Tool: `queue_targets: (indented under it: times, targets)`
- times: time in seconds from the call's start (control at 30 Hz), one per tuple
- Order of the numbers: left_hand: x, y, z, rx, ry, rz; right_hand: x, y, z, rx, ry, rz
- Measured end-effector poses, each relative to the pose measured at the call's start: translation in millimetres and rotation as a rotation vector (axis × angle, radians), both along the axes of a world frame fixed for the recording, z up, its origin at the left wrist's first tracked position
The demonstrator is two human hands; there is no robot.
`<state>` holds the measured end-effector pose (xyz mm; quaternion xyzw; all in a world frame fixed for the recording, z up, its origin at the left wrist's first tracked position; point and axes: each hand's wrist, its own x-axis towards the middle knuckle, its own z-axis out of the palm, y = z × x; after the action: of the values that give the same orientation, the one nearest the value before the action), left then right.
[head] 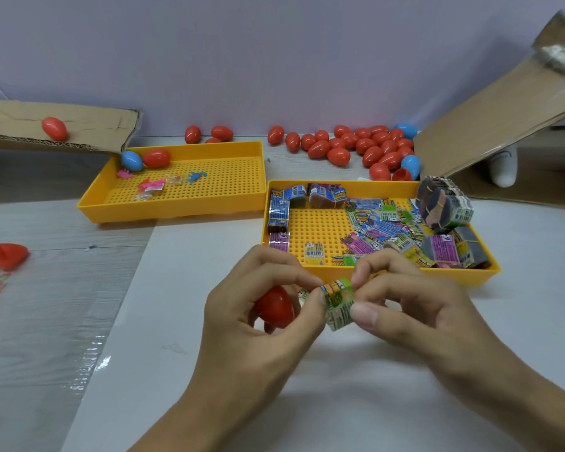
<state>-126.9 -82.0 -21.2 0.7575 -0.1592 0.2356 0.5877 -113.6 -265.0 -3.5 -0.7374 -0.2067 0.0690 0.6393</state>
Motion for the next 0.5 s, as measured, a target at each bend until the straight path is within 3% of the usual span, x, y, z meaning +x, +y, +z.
queue_targets:
  times: [0.5]
  targets:
    - [-2.3, -3.3, 1.9, 0.124, -0.021, -0.072, 4.8, -3.1, -2.3, 0.130, 0.046, -0.022]
